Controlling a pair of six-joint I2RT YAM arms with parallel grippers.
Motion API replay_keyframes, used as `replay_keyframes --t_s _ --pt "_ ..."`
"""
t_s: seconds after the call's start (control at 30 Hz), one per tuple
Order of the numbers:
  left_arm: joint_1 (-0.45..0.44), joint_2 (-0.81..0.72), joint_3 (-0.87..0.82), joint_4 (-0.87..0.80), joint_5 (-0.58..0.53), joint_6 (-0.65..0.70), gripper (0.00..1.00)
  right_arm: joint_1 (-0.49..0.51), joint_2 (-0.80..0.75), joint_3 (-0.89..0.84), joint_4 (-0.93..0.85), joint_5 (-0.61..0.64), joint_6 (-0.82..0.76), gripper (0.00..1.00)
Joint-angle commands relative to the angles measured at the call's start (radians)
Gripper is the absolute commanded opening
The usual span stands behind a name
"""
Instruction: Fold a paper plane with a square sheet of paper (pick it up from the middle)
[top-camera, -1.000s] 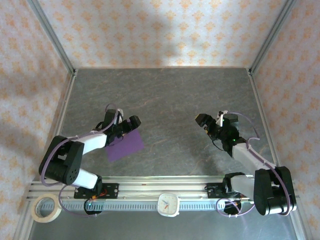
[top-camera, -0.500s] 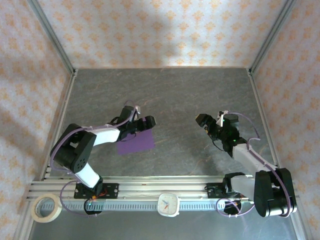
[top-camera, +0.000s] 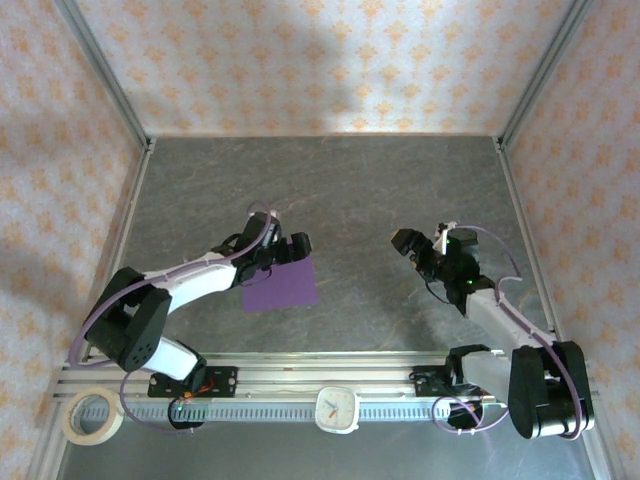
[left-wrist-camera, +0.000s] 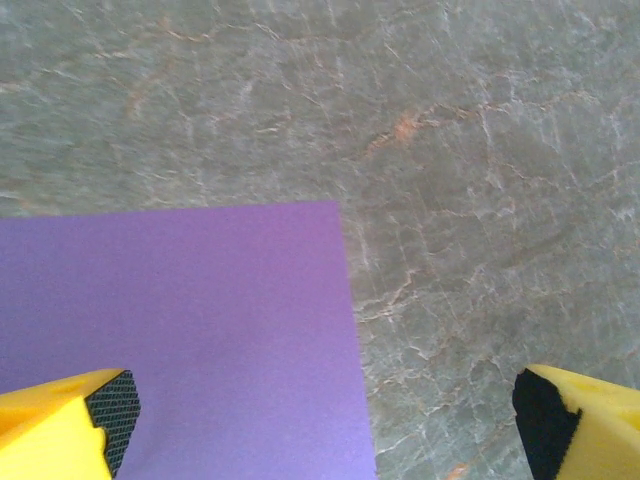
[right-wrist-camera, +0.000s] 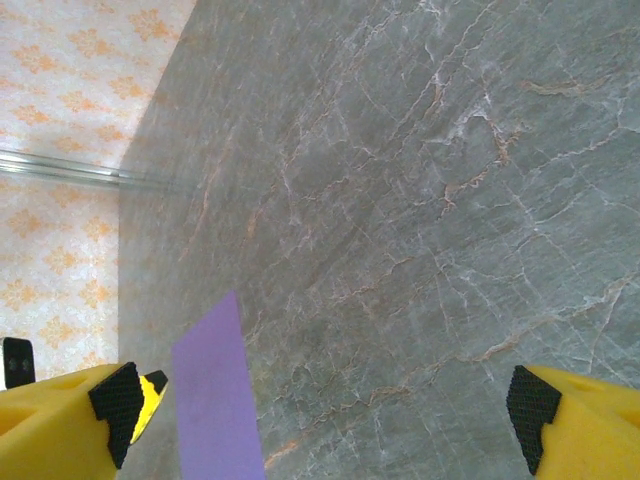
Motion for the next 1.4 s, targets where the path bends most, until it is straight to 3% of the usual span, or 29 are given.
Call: replay_keyframes --t_s 0.0,0.33,0.73,1.03,1.37 --pt "0.003 -0.018 -0.028 -0.073 -0.060 0.019 0.99 0.007 -0.022 0.003 -0.007 -0.015 -0.024 0.96" --pt "-0.007 0.074 -0.047 -0.003 0.035 -0.014 0.96 0.010 -0.023 0.024 -0.053 -0.046 -0.080 0.96" --pt "-0.062 0.248 0.071 -0.012 0.029 -0.005 0.94 0.011 -0.009 0.015 -0.060 -0.001 -0.107 0.96" --pt "-0.135 0.315 0.246 -0.130 -0.078 0.023 0.94 0.010 0.036 0.039 -0.077 0.023 -0.138 0.98" --pt "-0.167 0.091 0.239 -0.160 -0.261 0.053 0.99 0.008 0.051 0.069 -0.125 0.033 -0.179 1.00"
